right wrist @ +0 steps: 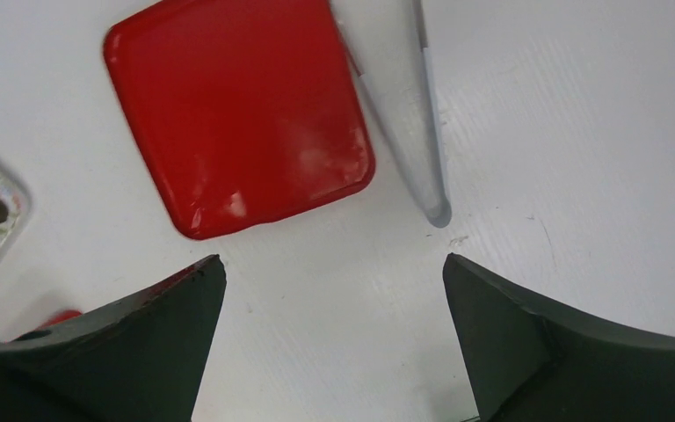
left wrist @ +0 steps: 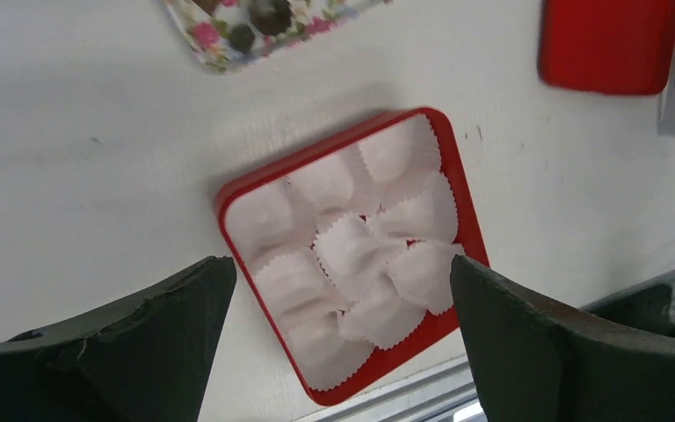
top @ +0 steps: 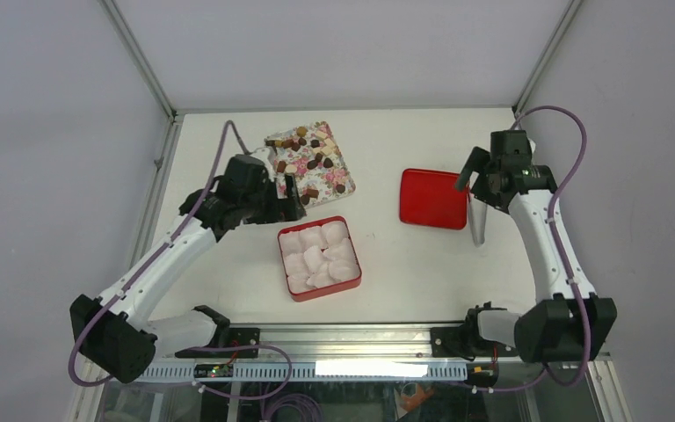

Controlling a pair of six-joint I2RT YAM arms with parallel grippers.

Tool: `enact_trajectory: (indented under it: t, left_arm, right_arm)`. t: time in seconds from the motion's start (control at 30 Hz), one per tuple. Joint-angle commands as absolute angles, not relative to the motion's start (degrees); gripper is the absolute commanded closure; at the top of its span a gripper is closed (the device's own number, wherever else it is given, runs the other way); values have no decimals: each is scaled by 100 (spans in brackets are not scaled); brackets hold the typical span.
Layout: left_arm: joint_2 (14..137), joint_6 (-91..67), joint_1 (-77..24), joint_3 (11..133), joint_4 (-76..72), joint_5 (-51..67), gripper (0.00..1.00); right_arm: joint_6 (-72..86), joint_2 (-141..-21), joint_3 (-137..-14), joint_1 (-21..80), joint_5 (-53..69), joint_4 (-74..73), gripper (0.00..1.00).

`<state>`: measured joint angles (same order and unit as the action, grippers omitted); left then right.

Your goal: Pack the chocolate

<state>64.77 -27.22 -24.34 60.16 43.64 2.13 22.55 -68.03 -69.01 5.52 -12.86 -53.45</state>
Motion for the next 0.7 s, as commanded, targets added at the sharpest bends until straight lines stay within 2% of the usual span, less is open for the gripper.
enact_trajectory:
  t: [0.0,0.23,0.67]
  left_arm:
    - [6774,-2692,-3301,6230,4245,-525,1]
    - [6837,-2558,-3366,6359,4209,-1154,1]
    - [6652,-2062,-3366,5921,3612,-1614,1]
  right_arm:
    - [2247,-7317,-7041,-180,-713,-5079,1]
    - [1635,-8491,-7067,-1061,-261,-4823,1]
    - [1005,-9793,-7189,-1116,-377,-4396,4]
